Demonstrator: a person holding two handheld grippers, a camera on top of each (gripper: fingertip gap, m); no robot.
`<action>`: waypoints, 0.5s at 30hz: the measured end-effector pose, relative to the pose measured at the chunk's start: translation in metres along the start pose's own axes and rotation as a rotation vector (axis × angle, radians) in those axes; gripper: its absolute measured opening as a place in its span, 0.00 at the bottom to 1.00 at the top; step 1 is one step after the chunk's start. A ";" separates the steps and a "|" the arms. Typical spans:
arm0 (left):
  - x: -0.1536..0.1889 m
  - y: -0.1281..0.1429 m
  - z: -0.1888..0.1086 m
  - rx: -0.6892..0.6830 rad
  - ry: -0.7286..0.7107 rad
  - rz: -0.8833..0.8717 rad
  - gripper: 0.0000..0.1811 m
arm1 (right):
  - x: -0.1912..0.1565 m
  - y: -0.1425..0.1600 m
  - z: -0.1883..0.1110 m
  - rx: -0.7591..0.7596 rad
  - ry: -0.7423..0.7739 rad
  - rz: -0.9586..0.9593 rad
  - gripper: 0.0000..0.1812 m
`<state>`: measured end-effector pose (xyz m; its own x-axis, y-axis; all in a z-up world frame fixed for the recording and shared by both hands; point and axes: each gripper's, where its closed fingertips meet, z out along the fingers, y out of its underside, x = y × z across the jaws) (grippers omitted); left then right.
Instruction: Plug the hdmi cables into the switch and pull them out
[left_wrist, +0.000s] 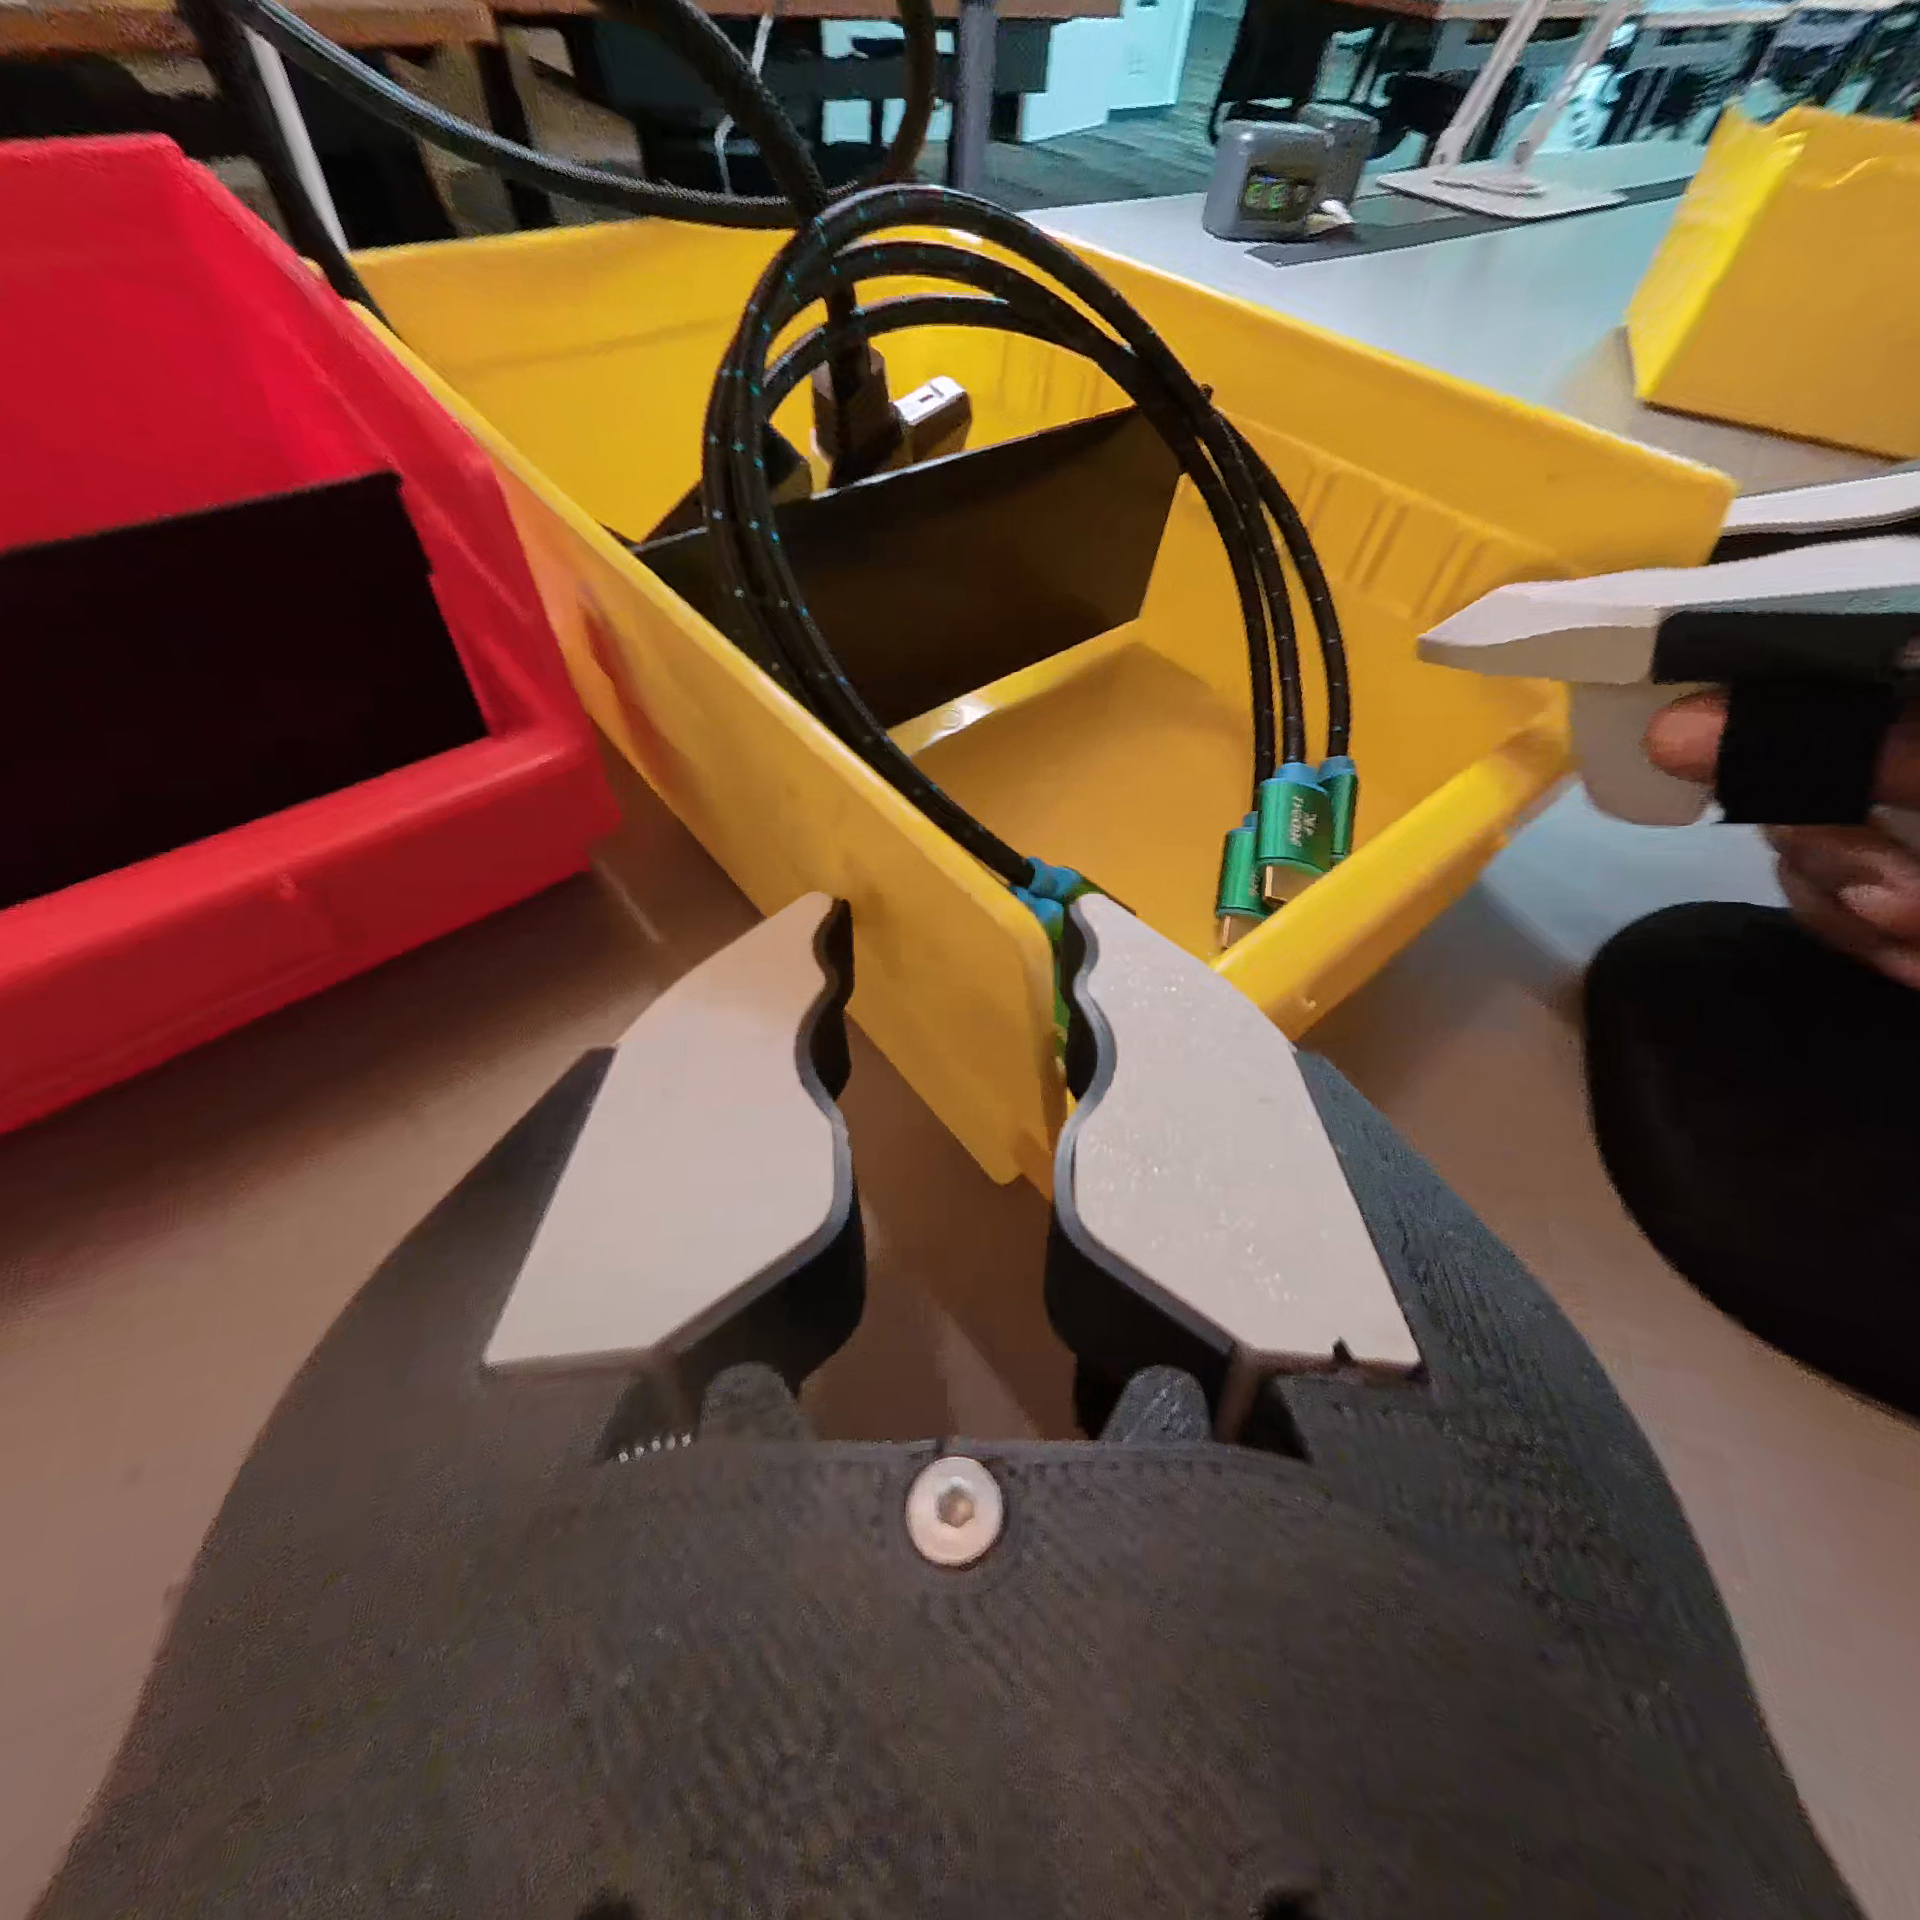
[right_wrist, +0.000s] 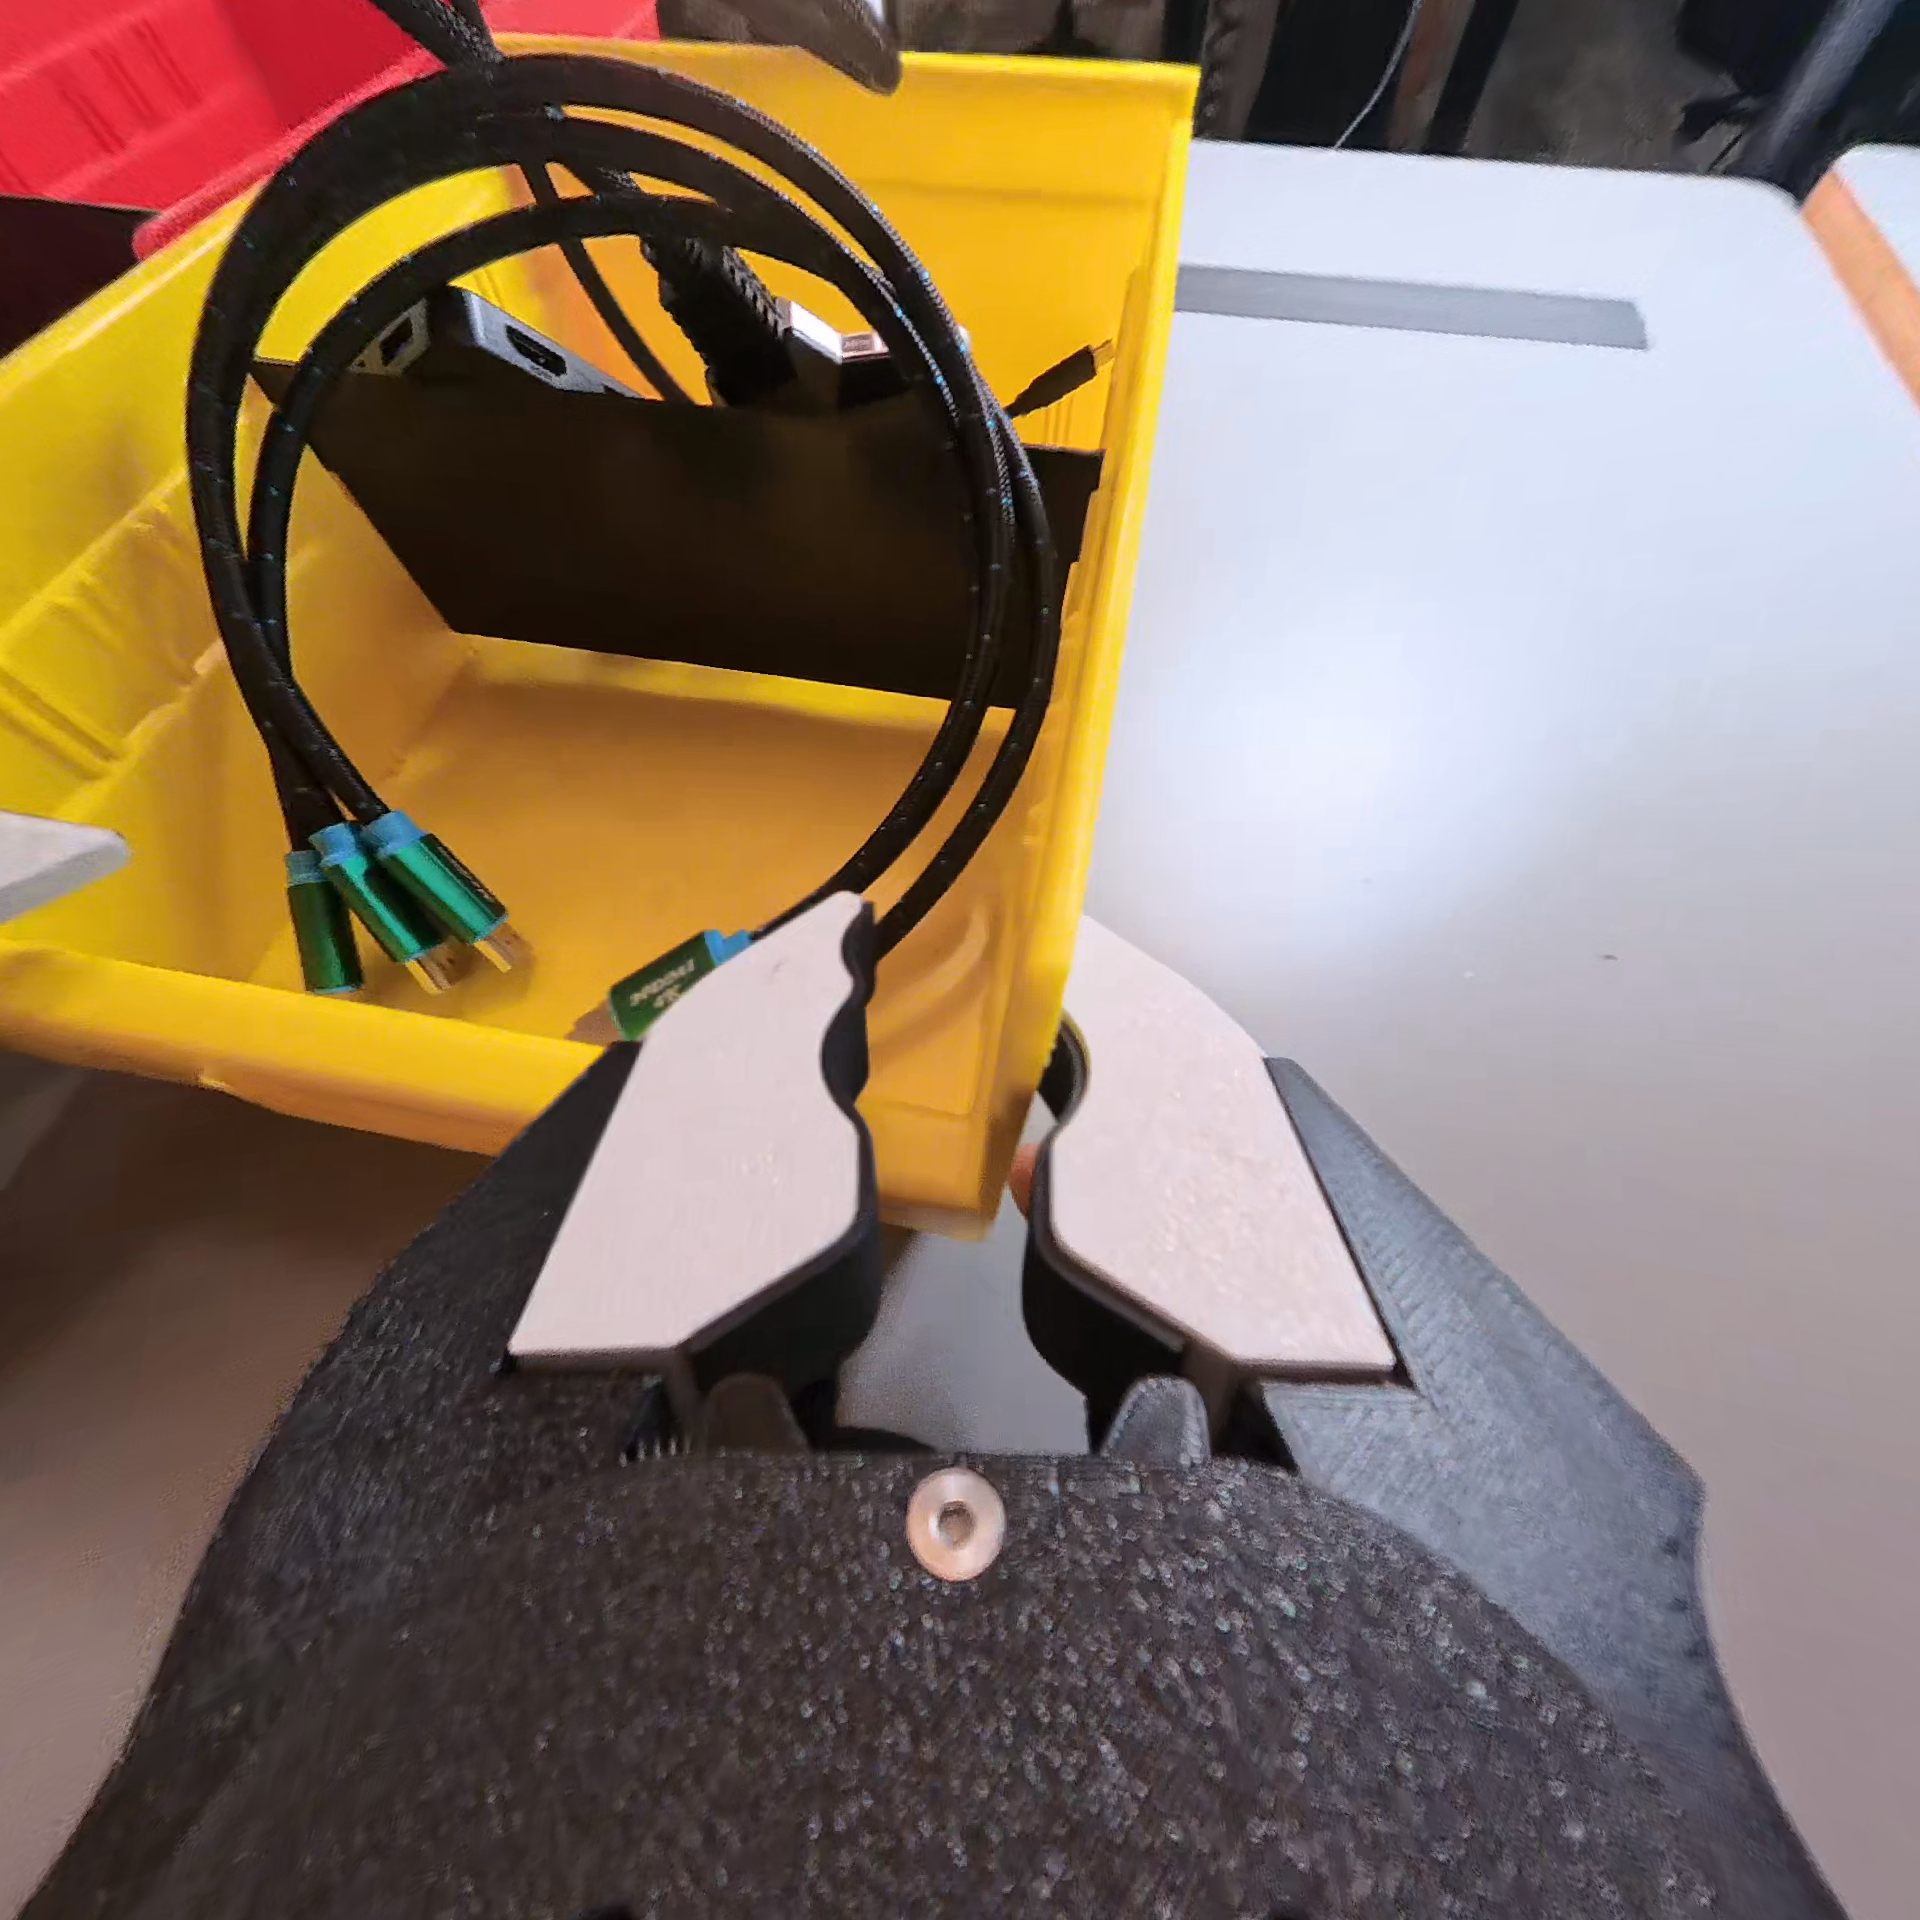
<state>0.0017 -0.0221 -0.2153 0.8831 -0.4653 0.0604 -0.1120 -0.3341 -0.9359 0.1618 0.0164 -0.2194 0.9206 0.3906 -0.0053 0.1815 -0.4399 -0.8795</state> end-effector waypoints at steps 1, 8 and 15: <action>-0.003 -0.001 0.000 0.006 -0.023 0.017 0.20 | 0.003 -0.001 -0.001 0.018 0.025 -0.010 0.10; -0.012 -0.014 -0.011 0.058 -0.047 0.021 0.13 | -0.002 -0.010 -0.019 0.094 0.088 -0.100 0.03; -0.010 -0.055 -0.040 0.177 -0.033 0.040 0.08 | -0.016 -0.050 -0.074 0.252 0.153 -0.233 0.03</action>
<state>-0.0194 -0.0323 -0.1508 0.8942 -0.4474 0.0129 -0.0683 -0.1648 -0.9840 0.1631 -0.0275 -0.1403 0.9092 0.3226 0.2632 0.3189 -0.1334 -0.9383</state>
